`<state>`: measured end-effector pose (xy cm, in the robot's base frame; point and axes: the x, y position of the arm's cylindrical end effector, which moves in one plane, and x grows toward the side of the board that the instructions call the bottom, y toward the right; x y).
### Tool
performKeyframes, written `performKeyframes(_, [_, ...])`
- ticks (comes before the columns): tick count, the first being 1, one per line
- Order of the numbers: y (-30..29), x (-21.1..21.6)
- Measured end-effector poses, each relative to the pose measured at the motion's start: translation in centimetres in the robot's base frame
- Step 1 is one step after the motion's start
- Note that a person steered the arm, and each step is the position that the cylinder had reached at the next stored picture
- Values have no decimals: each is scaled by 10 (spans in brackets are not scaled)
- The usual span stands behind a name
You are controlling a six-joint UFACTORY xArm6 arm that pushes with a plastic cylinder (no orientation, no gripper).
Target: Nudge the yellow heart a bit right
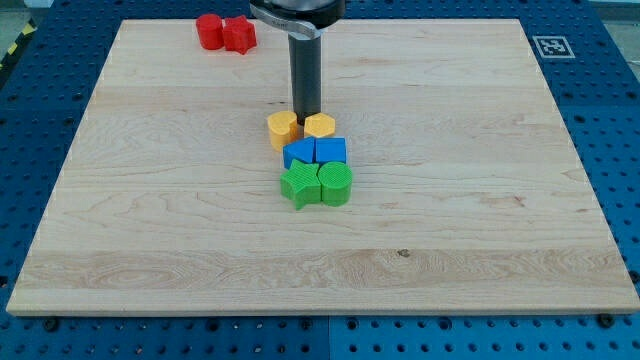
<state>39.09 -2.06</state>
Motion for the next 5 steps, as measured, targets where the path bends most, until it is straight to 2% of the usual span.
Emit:
performKeyframes(1, [-1, -21])
performKeyframes(3, [-74, -29])
performKeyframes(4, [-61, -4])
performKeyframes(5, [-45, 4])
